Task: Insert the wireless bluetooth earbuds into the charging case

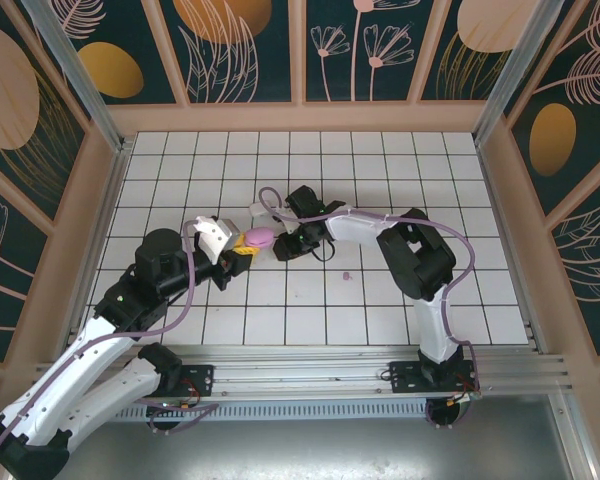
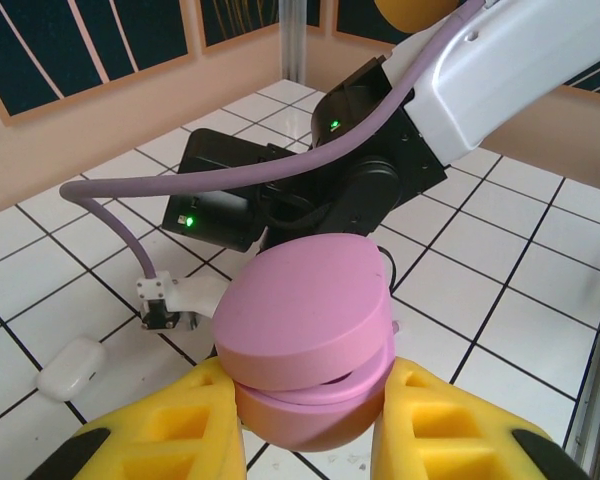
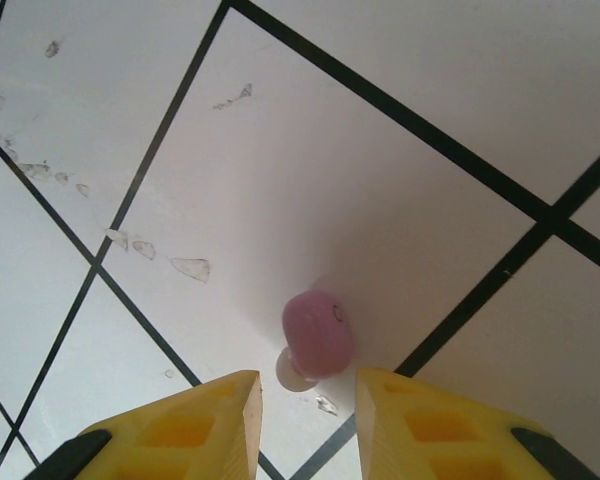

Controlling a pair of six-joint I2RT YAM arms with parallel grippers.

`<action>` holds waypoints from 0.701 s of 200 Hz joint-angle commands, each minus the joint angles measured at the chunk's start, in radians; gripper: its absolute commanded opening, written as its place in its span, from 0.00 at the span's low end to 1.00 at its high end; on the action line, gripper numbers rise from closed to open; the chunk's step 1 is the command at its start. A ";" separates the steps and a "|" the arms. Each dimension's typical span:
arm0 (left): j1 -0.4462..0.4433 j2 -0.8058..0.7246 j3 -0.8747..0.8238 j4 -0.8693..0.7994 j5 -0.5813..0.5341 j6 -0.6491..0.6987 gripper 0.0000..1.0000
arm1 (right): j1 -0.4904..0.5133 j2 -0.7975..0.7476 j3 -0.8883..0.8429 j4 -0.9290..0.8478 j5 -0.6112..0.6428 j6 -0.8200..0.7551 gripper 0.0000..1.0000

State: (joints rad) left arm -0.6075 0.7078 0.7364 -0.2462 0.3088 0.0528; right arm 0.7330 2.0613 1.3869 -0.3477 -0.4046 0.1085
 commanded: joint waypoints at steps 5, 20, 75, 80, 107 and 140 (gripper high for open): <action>0.007 -0.001 -0.002 0.019 0.003 0.015 0.00 | 0.006 0.027 0.037 0.000 -0.024 -0.027 0.30; 0.006 0.000 0.000 0.020 0.004 0.013 0.00 | 0.006 0.036 0.045 -0.007 -0.020 -0.030 0.30; 0.005 -0.001 0.001 0.018 0.002 0.013 0.00 | 0.011 0.069 0.073 -0.021 -0.010 -0.030 0.29; 0.006 -0.001 -0.001 0.018 0.003 0.013 0.00 | 0.011 0.071 0.075 -0.023 -0.007 -0.030 0.29; 0.006 0.001 -0.003 0.019 0.003 0.012 0.00 | 0.018 0.081 0.078 -0.028 -0.001 -0.027 0.27; 0.006 0.001 -0.005 0.021 0.003 0.015 0.00 | 0.026 0.094 0.084 -0.030 -0.003 -0.012 0.25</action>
State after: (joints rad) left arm -0.6075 0.7078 0.7364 -0.2462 0.3088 0.0528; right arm 0.7349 2.1143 1.4414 -0.3676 -0.4091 0.1020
